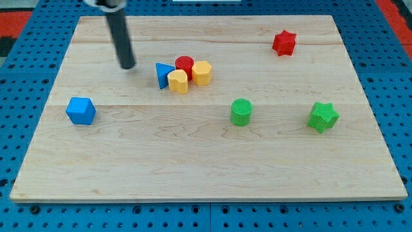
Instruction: Push blue cube below the blue triangle
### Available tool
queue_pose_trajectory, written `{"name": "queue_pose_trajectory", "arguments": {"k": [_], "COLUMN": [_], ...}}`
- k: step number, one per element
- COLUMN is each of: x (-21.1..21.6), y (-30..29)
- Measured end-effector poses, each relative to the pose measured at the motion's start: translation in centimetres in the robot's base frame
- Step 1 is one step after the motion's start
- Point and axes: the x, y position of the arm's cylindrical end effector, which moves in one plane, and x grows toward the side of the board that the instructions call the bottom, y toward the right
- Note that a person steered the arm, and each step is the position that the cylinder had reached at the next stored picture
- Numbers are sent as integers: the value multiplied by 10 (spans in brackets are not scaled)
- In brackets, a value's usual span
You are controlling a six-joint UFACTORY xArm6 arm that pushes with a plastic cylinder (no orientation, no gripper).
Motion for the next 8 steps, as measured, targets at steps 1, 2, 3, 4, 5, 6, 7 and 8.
{"name": "queue_pose_trajectory", "arguments": {"k": [1,2,3,4,5,6,7,8], "x": [8,47,78,111,139,132,126,126], "y": [-67,-113,-114,-108,-100,-63,-22,1]}}
